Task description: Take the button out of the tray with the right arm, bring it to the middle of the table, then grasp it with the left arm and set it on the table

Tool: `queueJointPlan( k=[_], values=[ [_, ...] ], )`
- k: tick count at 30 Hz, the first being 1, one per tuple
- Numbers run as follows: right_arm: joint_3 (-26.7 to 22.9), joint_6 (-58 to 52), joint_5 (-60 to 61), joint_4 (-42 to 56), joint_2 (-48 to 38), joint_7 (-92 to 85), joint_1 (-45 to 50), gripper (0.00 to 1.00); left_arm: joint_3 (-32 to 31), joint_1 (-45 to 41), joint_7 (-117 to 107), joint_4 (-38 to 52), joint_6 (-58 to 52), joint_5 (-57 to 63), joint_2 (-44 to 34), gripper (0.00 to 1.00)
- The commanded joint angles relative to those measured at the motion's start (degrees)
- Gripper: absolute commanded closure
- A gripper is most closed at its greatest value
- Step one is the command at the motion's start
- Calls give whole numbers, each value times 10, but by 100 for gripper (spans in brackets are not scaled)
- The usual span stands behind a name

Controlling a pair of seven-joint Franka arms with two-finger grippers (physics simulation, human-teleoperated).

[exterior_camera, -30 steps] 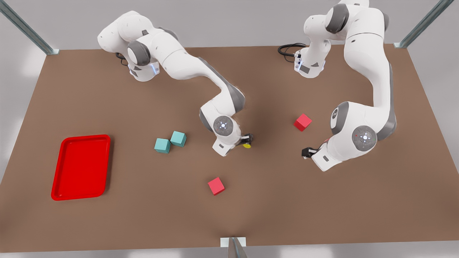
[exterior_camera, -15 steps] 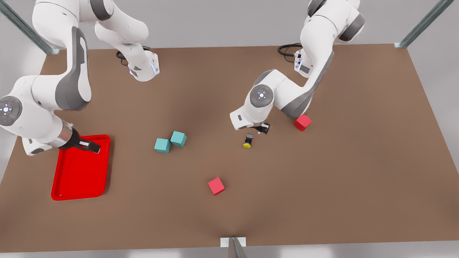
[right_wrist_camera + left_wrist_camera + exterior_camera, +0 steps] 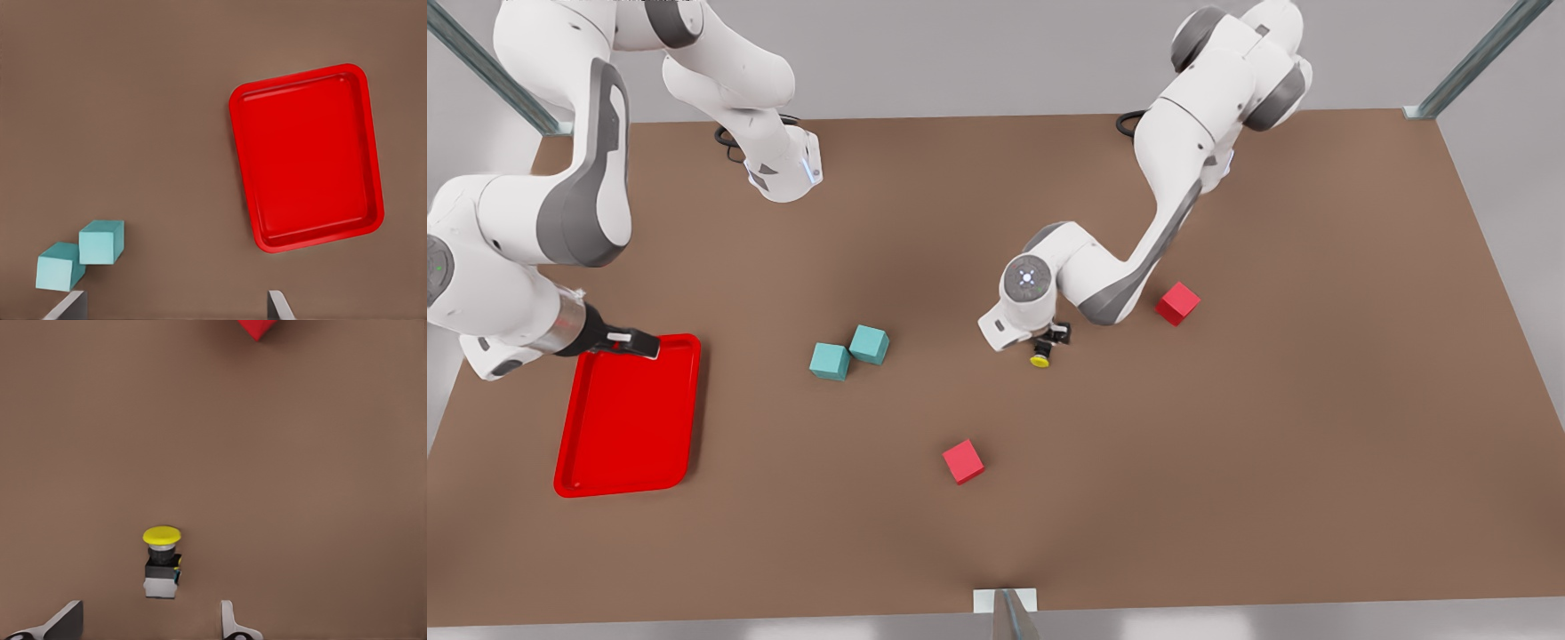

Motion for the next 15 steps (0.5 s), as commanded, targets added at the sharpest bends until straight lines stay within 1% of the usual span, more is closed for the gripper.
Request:
queueJointPlan(
  k=[1, 6, 8, 12, 14, 15],
  values=[
    [0, -1, 1, 0, 1, -70, -3, 0, 0, -9, 1, 3, 19, 3, 4, 0],
    [1, -10, 3, 0, 2, -65, 2, 0, 1, -13, 11, -10, 34, 22, 32, 0],
    [1, -7, 3, 0, 3, -64, 0, 0, 1, -6, 7, -40, 33, 37, 21, 0],
    [1, -1, 0, 1, 13, -63, 6, 0, 2, 5, 6, -71, 36, 61, 11, 0],
    [4, 52, 0, 0, 21, -63, 11, 0, 2, 5, -12, -84, 63, 60, 15, 0],
    [5, 61, -2, 0, 24, -64, 18, 0, 2, 5, -12, -85, 64, 61, 16, 0]
  ],
)
